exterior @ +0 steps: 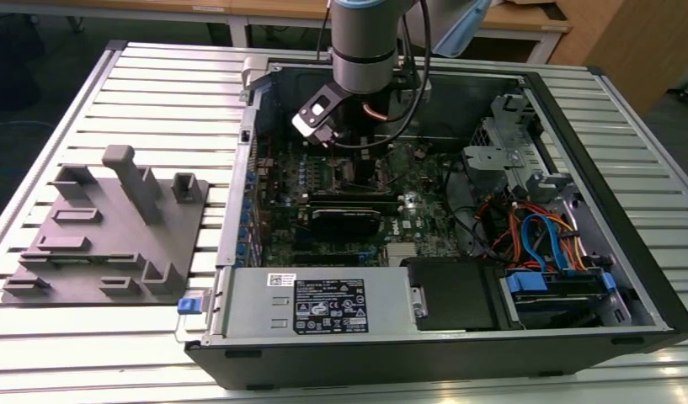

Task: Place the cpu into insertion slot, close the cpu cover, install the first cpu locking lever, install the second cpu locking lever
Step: 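Place the cpu into insertion slot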

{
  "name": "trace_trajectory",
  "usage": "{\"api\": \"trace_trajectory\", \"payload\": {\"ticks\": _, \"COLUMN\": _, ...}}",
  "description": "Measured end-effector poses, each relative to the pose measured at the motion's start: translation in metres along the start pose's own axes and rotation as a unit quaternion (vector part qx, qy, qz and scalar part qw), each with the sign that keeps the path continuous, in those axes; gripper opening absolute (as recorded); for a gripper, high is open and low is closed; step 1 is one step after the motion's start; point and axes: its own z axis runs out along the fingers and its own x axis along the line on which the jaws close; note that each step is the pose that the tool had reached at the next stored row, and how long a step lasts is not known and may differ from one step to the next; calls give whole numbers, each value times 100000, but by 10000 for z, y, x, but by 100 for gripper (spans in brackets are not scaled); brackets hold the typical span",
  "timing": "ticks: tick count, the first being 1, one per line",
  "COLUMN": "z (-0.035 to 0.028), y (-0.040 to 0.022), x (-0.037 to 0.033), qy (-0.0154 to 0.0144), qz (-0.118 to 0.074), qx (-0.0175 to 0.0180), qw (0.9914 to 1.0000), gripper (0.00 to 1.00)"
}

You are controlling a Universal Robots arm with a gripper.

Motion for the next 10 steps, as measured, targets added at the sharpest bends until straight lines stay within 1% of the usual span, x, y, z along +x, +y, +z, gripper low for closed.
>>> {"api": "trace_trajectory", "payload": {"ticks": 10, "z": 5, "y": 0, "x": -22, "qy": 142, "qz": 509, "qx": 6, "qw": 99999, "gripper": 54}}
